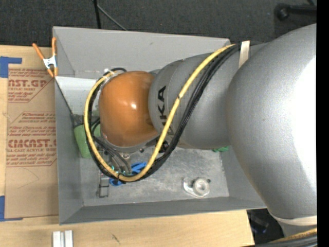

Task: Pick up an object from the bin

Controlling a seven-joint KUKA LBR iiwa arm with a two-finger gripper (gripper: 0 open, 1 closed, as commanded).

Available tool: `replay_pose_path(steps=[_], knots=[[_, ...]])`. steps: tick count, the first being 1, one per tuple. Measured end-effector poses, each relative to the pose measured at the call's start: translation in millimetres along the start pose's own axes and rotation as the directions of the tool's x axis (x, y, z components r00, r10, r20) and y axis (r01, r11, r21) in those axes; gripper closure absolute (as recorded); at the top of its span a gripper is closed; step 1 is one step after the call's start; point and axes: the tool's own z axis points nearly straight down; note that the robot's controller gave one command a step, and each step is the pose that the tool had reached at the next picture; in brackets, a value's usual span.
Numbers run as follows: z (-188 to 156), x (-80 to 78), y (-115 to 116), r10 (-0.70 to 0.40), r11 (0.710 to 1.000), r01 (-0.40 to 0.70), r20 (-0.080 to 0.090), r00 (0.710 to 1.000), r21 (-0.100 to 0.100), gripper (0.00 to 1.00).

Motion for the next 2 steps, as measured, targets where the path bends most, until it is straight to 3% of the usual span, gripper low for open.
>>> replay_pose_path(steps=[1,2], knots=[[96,-36.2,-28,-0.034,0.999,0.034,0.004,0.999,0.002,0.00],[89,-27.7,-71,-0.519,0.855,0.519,0.006,0.855,0.004,0.00]])
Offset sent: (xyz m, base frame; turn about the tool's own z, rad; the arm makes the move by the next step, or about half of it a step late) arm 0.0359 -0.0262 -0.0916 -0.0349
